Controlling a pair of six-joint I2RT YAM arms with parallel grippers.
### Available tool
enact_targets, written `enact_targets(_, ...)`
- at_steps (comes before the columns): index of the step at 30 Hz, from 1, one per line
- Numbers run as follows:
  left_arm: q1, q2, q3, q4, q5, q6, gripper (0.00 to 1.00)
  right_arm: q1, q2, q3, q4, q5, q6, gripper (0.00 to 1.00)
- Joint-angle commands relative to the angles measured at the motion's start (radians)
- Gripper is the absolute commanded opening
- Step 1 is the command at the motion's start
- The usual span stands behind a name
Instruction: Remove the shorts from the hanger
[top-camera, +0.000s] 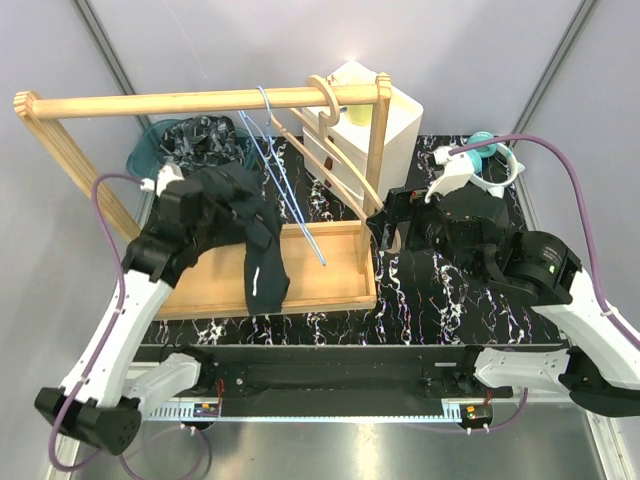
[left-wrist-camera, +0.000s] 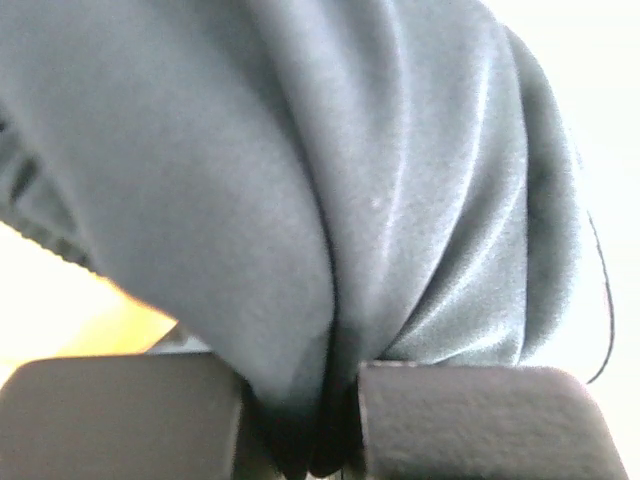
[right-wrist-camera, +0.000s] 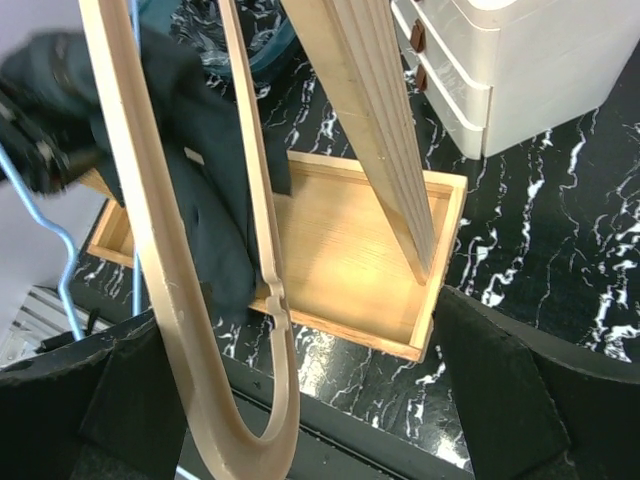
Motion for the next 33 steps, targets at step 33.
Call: enact_targets(33,0.495,0.970,0.914,0.610,0.162,0.180,0.00,-0.092,-0.006,-0.023,0.074,0.463,-0.310,1.00)
